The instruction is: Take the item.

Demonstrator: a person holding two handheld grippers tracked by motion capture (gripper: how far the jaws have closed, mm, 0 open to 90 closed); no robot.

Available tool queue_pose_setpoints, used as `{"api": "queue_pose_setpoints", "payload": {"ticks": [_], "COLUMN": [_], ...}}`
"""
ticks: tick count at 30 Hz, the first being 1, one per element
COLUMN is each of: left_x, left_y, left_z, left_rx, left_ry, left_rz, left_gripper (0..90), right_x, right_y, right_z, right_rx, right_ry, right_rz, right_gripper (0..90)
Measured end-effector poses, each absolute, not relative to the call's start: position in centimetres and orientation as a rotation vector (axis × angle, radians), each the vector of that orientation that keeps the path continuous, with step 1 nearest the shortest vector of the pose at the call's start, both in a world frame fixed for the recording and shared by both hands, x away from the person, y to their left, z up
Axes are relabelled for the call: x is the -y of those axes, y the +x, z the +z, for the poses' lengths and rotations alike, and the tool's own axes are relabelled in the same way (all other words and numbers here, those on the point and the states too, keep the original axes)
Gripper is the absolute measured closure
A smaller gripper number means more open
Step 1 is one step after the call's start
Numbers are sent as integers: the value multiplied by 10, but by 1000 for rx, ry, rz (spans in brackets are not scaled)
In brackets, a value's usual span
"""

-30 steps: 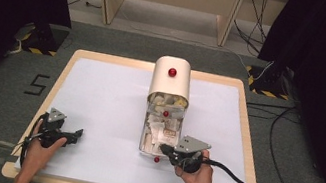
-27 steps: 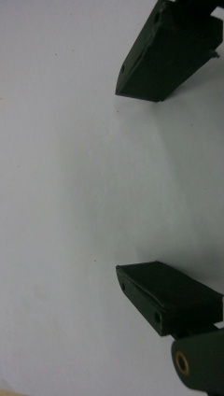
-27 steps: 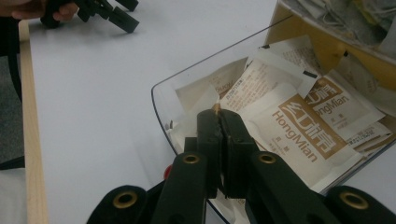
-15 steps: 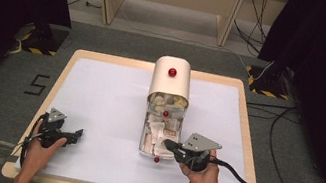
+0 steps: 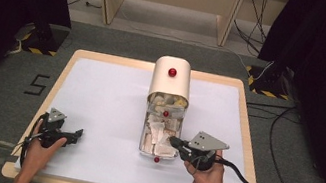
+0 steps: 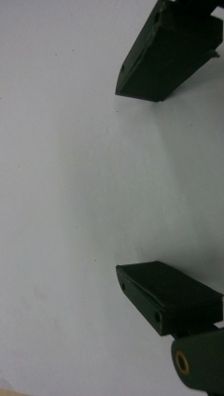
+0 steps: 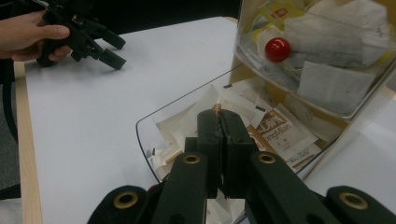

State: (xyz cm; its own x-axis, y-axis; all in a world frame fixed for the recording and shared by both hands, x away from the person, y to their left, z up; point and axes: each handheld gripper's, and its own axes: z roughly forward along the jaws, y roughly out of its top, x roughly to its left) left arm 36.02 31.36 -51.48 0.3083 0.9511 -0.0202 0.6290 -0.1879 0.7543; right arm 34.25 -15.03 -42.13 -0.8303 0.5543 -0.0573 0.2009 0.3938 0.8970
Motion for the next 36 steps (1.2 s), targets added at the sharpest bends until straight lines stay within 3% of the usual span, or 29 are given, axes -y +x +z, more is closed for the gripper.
{"api": "queue_pose_setpoints", "payload": {"ticks": [13,36], "left_x": [-314,-314], "left_y": [360,360], "left_z": [-515,-515], "left_rx": [-1401,-1401], "left_ry": [1909,1909], "left_rz": [614,614], "left_gripper": [113,113], "right_x": [173,200], "right_y": [343,351], "right_z": [-404,-406], "right_rx": [-2224,-2170], "right_ry": [701,795], "right_rz": [1439,1420], "right_gripper": [882,882]}}
